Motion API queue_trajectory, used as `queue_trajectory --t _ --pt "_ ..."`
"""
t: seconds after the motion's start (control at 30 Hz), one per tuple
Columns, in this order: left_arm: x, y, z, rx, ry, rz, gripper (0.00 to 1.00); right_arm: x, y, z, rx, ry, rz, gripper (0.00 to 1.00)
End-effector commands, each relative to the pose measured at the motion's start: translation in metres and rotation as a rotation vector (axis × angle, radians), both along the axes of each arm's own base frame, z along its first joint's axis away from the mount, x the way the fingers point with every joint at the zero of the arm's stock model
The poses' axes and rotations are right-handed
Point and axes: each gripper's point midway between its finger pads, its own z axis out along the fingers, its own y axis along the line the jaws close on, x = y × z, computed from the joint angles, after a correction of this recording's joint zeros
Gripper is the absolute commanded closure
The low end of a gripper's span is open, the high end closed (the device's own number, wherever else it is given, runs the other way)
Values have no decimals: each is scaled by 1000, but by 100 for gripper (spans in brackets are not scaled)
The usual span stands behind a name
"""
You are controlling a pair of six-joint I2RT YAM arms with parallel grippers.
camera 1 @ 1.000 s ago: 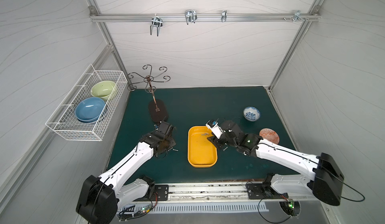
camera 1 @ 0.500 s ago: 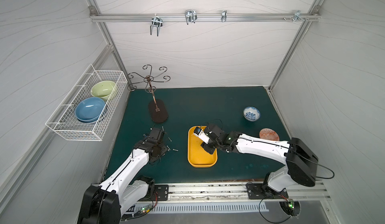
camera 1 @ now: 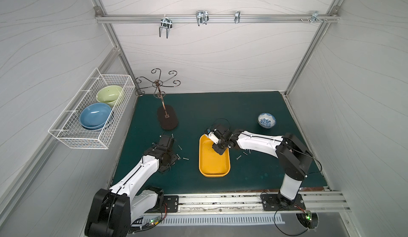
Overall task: Take out the screws from the storage box
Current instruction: Place the screw at the center of the board.
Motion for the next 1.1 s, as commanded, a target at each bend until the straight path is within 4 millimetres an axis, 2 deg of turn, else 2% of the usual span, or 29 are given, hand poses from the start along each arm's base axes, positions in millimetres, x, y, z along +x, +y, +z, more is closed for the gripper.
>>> queue_trajectory --t 0.0,0.43,0.6,0.8,1.07 --pt "3 2 -3 -1 -3 16 100 1 2 -1 -12 11 19 69" --pt "4 1 -9 -3 6 17 100 22 6 -29 -86 21 16 75" --pt "4 2 -8 -4 5 18 100 27 4 -30 -99 13 4 75" --pt "3 4 -2 -1 -17 21 100 30 7 -23 -96 -14 30 75" --pt "2 6 9 -3 -66 28 95 37 4 -32 -136 -19 21 75"
